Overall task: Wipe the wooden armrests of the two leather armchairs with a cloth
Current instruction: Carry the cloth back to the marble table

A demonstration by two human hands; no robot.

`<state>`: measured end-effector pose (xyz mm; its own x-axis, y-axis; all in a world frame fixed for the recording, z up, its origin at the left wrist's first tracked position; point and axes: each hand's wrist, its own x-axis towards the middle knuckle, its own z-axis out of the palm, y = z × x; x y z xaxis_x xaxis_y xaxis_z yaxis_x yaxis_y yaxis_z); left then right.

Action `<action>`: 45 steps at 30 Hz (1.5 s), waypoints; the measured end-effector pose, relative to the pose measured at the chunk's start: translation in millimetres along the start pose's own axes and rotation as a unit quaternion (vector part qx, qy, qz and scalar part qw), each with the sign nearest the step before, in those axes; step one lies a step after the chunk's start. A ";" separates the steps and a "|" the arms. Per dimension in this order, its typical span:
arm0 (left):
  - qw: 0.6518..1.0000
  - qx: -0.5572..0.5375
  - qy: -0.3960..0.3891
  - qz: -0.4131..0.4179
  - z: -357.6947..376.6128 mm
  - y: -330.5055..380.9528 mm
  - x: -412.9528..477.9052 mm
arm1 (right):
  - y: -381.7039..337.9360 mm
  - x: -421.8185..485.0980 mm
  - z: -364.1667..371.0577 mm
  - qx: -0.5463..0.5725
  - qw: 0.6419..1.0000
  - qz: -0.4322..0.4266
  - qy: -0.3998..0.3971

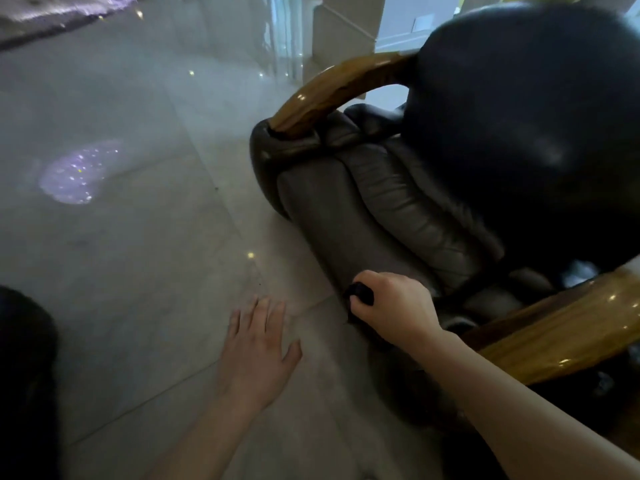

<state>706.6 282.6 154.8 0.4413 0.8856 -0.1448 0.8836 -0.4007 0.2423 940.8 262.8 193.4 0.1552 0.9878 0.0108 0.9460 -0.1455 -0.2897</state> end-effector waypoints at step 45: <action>0.873 -0.055 0.061 -0.482 -69.6 -292.2 -479.4 | -570.0 -160.1 82.8 -0.001 0.873 -0.390 -0.293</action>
<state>226.0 -8.5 220.2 -0.5234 0.8202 -0.2310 0.8123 0.5621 0.1555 353.2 192.2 277.6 -0.7075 0.6454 -0.2879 0.7001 0.5842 -0.4106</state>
